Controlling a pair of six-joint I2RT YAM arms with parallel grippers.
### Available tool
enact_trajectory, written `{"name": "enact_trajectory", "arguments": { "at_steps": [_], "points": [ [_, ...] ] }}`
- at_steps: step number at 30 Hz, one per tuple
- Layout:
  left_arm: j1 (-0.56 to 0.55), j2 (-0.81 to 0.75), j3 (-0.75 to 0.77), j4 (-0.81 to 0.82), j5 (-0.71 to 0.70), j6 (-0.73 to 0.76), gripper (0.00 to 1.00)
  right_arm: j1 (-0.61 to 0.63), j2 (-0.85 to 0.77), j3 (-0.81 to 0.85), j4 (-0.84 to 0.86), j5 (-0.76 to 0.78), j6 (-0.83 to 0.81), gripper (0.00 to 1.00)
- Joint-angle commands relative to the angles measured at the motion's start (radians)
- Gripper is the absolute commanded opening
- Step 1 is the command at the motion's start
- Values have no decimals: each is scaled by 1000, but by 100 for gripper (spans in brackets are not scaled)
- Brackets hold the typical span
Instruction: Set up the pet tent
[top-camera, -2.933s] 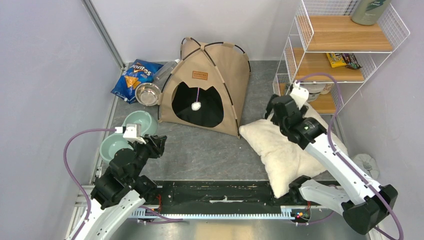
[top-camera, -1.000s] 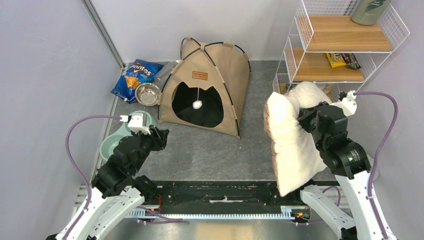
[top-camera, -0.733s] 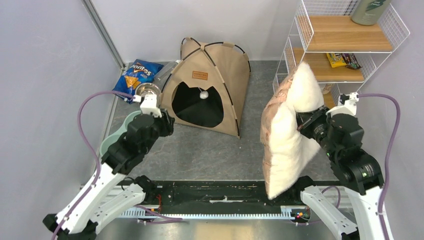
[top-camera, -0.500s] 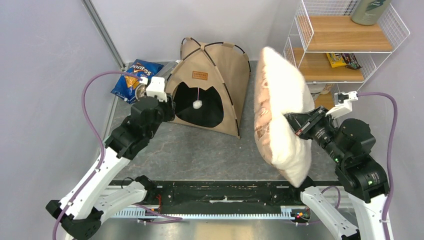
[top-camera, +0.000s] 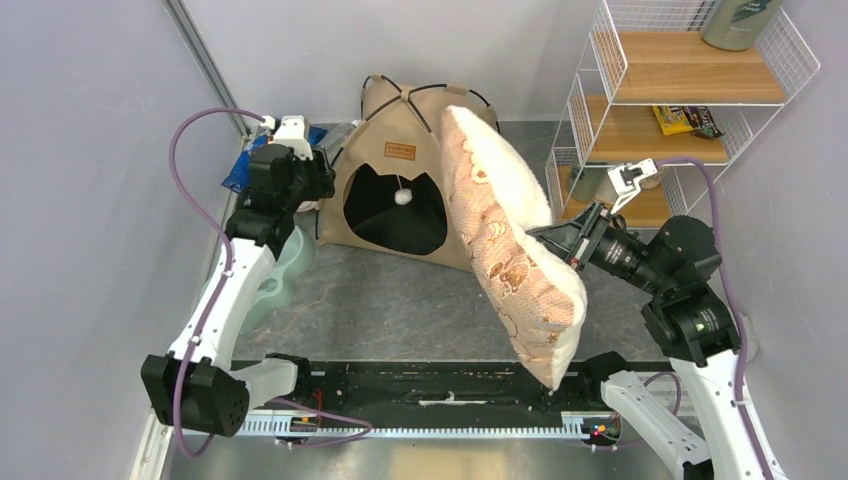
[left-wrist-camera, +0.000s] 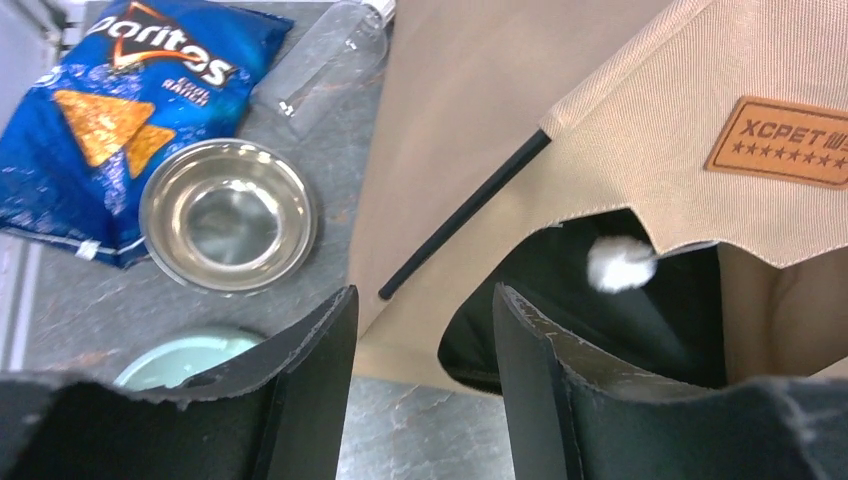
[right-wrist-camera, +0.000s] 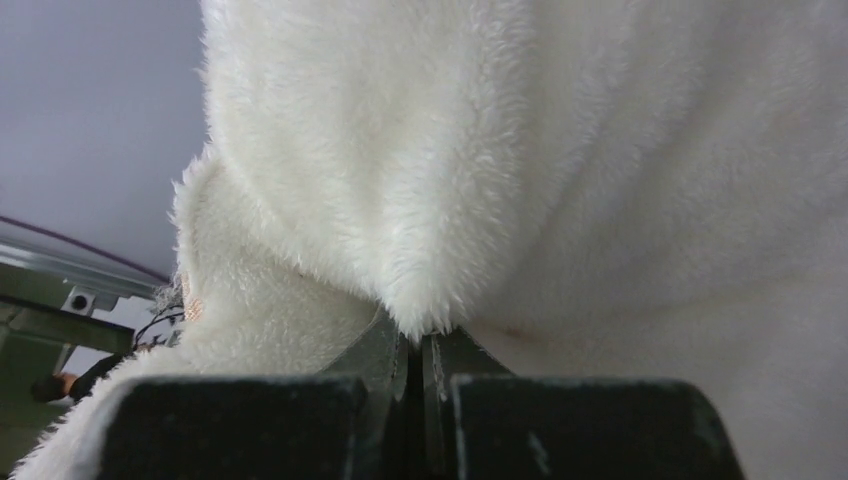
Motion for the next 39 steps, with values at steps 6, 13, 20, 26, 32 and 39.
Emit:
{"name": "enact_trajectory", "arguments": {
  "at_steps": [6,13,20,26,32,39],
  "points": [
    [76,128,-75,370,175,-54,59,2,23,3,325,-197,155,0],
    [78,219,-33,390,320,-158,39,2,38,13,386,-248,211,0],
    [74,180,-100,454,409,-280,32,2,62,-6,385,-268,210,0],
    [67,126,-155,470,424,-267,38,2,93,-50,315,-234,121,0],
    [47,90,-199,474,425,-221,50,3,204,-145,396,-199,75,0],
    [38,52,-235,442,336,-177,51,11,379,-182,560,-166,32,0]
  ]
}}
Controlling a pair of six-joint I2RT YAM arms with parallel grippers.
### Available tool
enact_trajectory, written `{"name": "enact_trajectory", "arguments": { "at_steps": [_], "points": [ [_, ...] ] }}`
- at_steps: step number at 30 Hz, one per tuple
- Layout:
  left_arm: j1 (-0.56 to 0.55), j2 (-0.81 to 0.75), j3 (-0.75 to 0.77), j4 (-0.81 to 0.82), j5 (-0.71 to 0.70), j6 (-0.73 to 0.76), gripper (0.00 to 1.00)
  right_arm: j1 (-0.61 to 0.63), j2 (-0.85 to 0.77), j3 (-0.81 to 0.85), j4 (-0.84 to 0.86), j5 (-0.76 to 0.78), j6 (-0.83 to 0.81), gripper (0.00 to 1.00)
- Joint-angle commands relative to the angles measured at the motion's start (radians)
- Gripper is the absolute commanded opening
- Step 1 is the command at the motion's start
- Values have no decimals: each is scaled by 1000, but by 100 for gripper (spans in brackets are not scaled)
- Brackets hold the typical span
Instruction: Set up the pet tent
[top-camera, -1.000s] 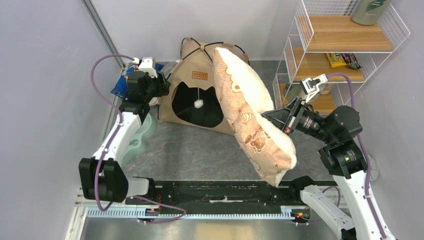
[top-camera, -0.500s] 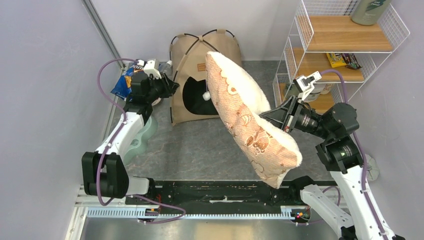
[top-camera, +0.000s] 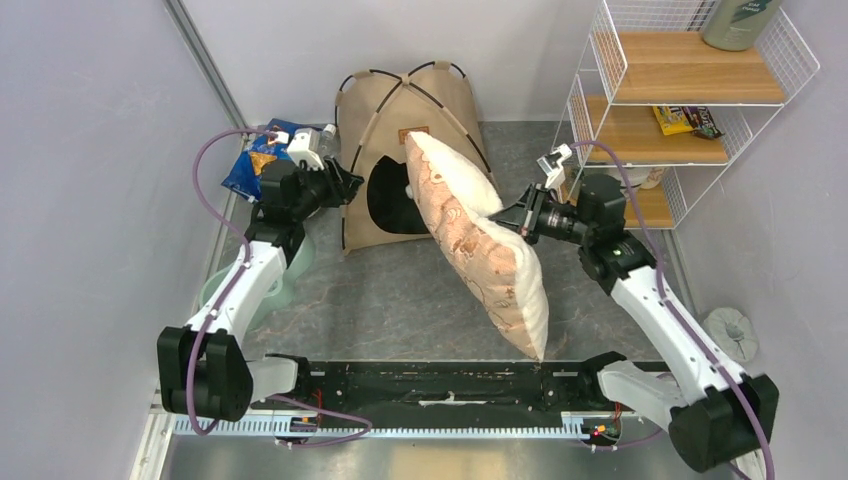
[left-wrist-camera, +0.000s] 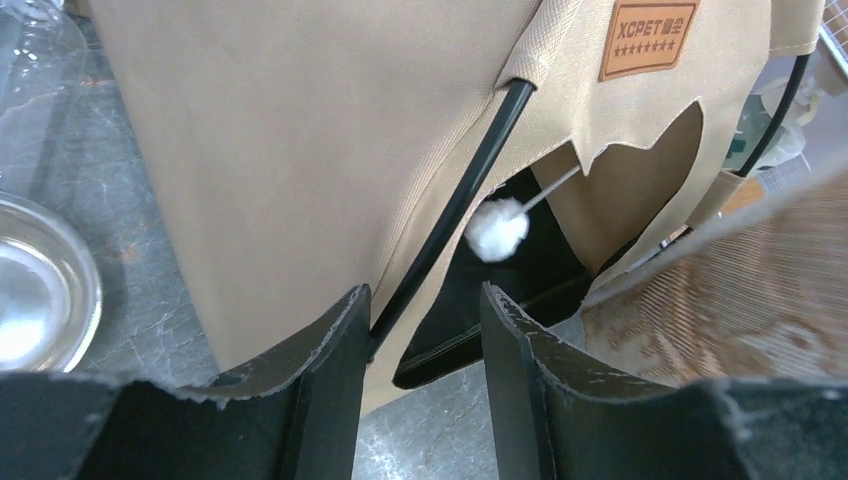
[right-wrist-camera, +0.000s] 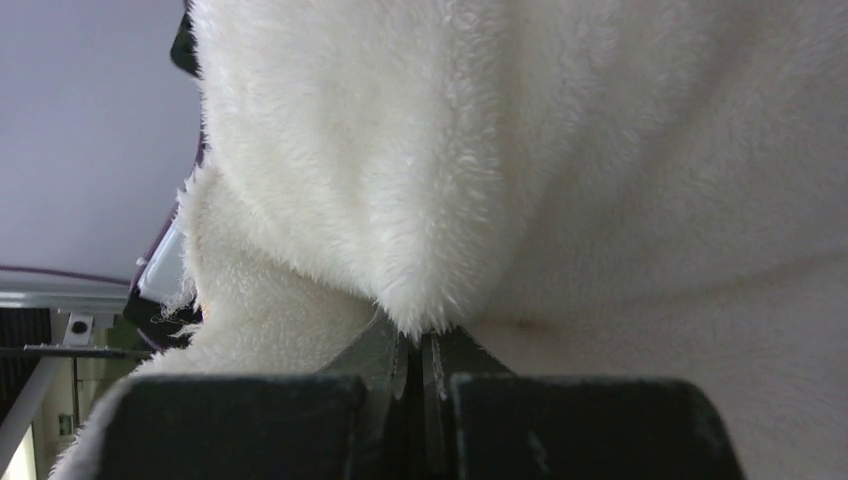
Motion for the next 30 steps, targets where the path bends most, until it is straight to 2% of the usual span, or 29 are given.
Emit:
{"name": "enact_trajectory", "arguments": {
  "at_steps": [1,8,12,19,21,25,30],
  "points": [
    [-8,-41,-27,15,-67,49,51,18,62,24,224,11,-39,0],
    [-30,-49,-72,14,-186,92,52,70,149,97,256,41,-59,0],
    [-41,-43,-79,14,-194,98,49,76,173,128,230,76,-83,0],
    [-64,-39,-75,-4,-209,130,25,80,169,141,259,90,-80,0],
    [-69,-34,-65,-9,-201,134,16,83,166,145,214,121,-135,0],
    [-76,-22,-44,-29,-190,142,2,138,167,123,131,248,-364,0],
    [-83,-20,-45,-32,-195,148,2,156,266,83,164,300,-443,0]
  ]
}}
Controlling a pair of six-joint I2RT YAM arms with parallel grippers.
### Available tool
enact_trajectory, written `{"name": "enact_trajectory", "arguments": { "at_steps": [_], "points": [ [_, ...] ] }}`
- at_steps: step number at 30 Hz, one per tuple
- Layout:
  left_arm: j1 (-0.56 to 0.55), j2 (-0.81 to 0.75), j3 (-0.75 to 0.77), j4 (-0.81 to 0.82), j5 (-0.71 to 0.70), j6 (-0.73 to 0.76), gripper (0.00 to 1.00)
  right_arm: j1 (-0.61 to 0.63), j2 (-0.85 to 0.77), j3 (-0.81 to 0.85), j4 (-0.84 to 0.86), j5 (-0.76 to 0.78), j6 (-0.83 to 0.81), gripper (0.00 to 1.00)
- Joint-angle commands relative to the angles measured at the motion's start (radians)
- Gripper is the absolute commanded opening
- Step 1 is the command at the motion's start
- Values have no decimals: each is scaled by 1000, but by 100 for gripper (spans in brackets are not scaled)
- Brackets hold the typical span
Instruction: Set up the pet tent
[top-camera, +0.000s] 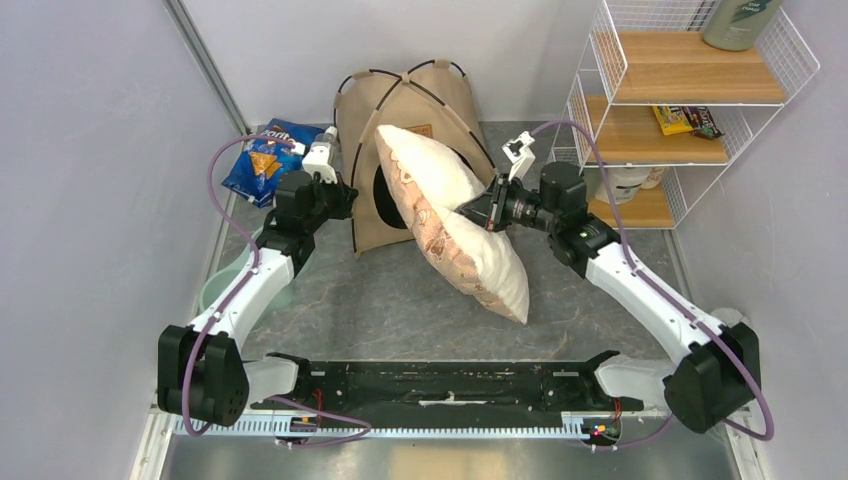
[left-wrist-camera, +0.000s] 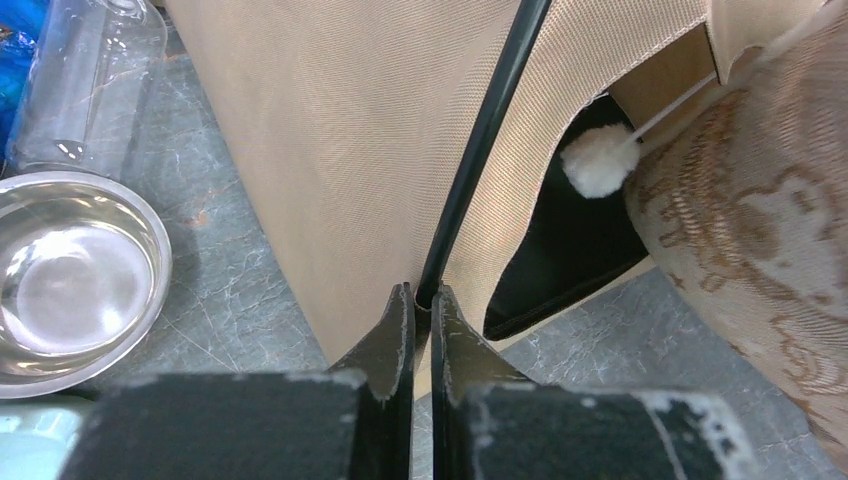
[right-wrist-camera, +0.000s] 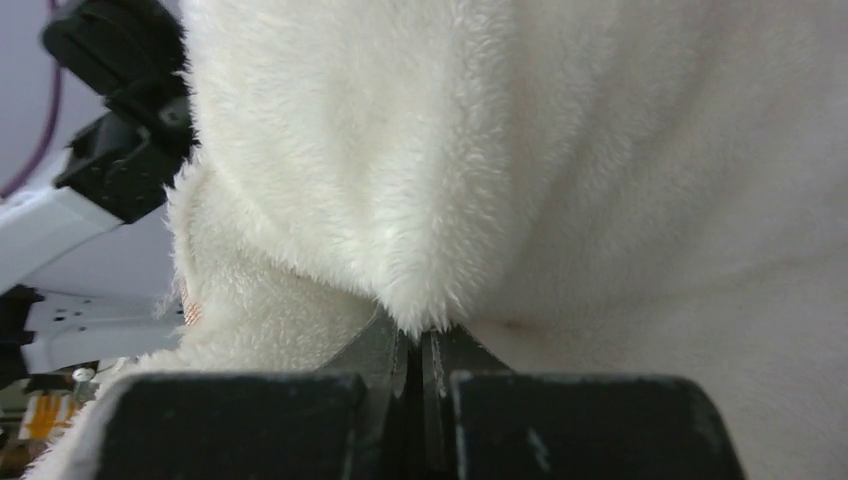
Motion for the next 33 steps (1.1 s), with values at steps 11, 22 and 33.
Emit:
{"name": "enact_trajectory", "arguments": {
  "at_steps": [11,22,33],
  "points": [
    [-35,14,43,-26,-1,24,2,143,318,-9,43,637,-11,0],
    [-47,3,47,-34,-16,30,2,237,429,65,-170,1189,412,0],
    [-62,8,47,-35,-16,35,2,253,515,142,-240,1299,640,0]
  ]
}}
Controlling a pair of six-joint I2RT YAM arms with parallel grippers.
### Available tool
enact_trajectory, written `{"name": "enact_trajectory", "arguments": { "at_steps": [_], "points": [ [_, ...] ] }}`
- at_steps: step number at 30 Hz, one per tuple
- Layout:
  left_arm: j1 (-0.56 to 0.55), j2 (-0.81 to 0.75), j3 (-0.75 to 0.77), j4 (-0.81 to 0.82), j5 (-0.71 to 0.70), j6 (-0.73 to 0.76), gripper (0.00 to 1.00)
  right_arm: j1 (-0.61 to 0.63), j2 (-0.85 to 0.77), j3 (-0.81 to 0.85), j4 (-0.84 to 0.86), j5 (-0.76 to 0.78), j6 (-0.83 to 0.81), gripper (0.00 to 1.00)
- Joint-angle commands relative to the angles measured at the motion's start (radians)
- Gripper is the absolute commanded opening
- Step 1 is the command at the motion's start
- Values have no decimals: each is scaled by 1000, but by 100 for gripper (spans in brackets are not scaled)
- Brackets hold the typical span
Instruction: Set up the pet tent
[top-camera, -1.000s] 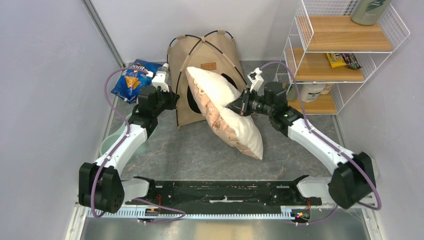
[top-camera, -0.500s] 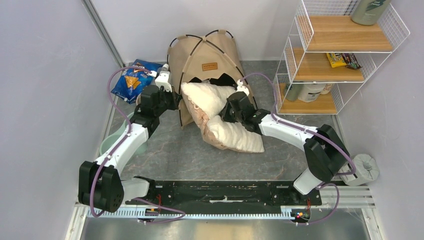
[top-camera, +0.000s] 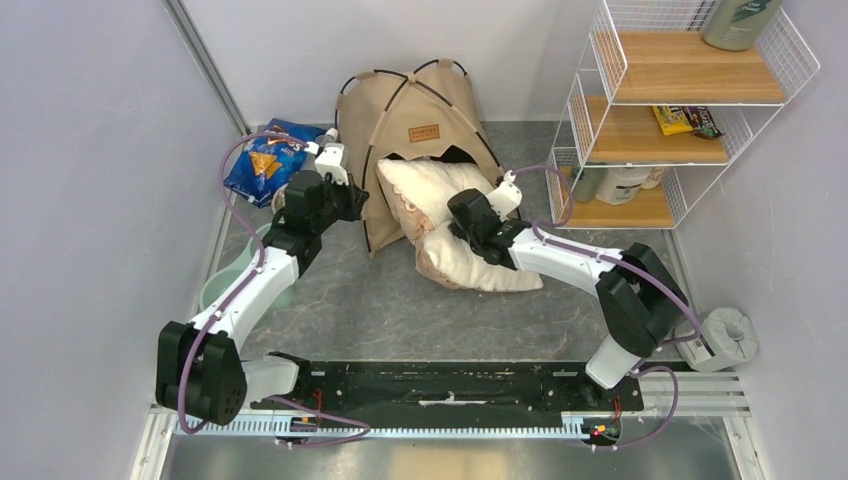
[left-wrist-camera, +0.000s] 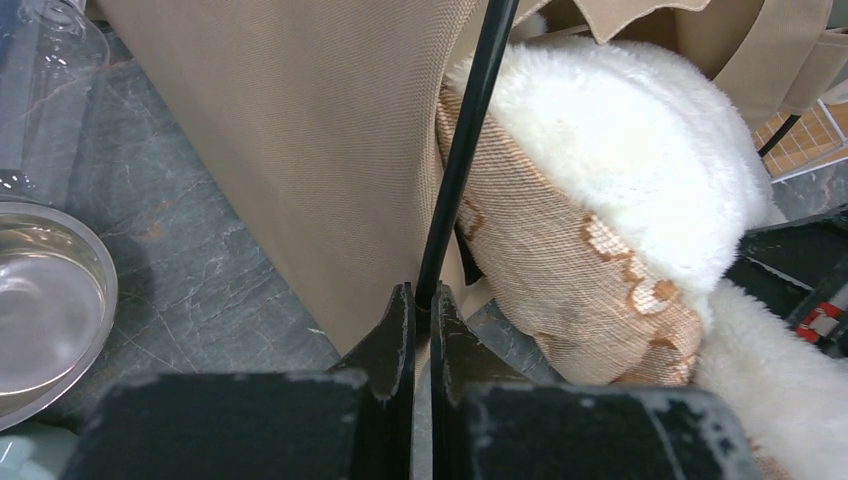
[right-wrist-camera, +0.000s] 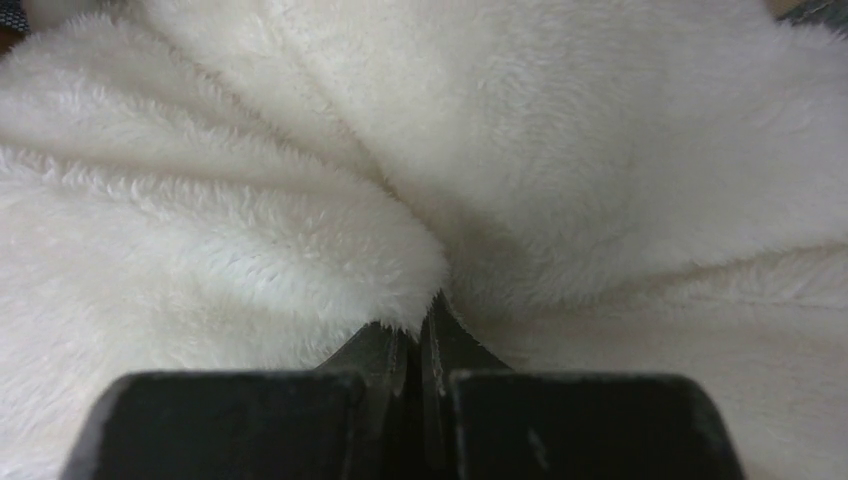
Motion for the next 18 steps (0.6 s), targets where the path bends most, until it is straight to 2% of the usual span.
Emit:
{"name": "enact_trajectory", "arguments": {
  "at_steps": [1,5,9,12,14,16,18],
  "points": [
    [-4,-1,31,-18,-19,16,2,-12,89,86,-119,214,131,0],
    [-10,-2,36,-21,-6,26,2,3,168,185,-179,231,125,0],
    [-16,0,40,-24,5,30,2,17,227,261,-165,226,22,0],
    [-18,3,41,-24,5,32,2,20,252,286,-83,176,-146,3],
    [-18,6,42,-24,3,28,2,22,245,252,98,55,-346,5],
    [-19,9,44,-27,-4,20,2,26,222,187,249,-44,-476,17],
    [-19,14,49,-39,-19,14,2,29,189,163,253,-51,-512,35]
  ]
}}
